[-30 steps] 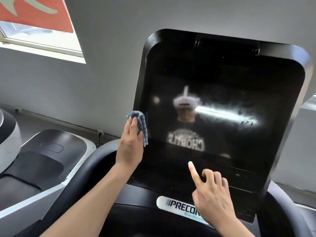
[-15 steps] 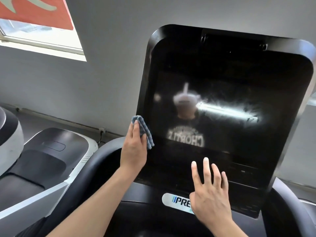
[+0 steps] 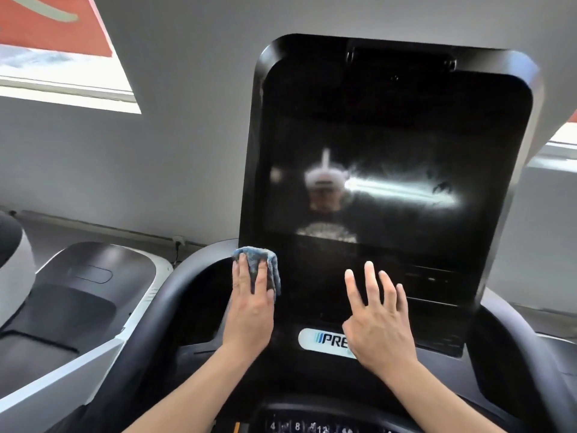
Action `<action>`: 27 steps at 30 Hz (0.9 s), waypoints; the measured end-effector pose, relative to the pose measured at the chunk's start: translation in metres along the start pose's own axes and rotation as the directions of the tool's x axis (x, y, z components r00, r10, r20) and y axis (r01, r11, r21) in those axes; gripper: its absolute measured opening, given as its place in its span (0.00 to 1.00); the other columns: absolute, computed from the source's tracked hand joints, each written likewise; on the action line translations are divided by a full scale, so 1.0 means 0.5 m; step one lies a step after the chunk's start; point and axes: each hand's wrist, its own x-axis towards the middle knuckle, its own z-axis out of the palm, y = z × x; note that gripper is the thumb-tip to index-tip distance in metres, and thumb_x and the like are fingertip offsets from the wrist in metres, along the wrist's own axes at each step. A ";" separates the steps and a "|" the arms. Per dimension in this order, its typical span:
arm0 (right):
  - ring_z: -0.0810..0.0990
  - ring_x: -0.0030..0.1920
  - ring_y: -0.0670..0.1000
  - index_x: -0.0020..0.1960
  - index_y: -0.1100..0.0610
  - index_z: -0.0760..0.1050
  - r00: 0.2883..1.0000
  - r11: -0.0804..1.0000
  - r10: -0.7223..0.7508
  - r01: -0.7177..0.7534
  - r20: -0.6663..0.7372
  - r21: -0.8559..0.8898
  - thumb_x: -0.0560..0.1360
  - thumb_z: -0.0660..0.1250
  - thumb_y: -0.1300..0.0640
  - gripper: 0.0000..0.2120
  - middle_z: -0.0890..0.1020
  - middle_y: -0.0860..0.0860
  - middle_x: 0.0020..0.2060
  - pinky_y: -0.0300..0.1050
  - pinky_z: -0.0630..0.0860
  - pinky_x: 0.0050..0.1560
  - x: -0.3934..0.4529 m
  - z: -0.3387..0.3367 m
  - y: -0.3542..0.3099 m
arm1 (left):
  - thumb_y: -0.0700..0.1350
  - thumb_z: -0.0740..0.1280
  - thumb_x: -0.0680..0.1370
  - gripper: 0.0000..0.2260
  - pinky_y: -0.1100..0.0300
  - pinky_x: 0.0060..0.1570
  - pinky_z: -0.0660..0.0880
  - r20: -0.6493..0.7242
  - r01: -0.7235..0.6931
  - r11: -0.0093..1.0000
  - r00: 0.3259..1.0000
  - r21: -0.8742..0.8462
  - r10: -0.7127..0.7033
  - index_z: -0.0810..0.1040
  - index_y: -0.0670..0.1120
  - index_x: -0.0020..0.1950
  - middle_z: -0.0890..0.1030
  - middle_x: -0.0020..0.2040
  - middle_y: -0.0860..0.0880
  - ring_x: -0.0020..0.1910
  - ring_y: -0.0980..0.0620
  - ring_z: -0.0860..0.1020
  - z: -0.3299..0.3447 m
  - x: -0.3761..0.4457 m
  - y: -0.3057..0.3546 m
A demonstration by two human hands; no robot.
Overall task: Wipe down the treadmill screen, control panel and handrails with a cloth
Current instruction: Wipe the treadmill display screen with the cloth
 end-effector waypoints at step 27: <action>0.75 0.69 0.59 0.63 0.49 0.76 0.986 0.937 0.094 -0.134 0.136 0.323 0.70 0.57 0.57 0.23 0.72 0.55 0.76 0.56 0.75 0.65 -0.239 0.011 0.105 | 0.62 0.38 0.79 0.38 0.39 0.80 0.41 0.544 -0.175 0.975 0.836 0.134 0.076 0.47 0.42 0.85 0.45 0.85 0.38 0.84 0.38 0.41 0.073 -0.102 0.401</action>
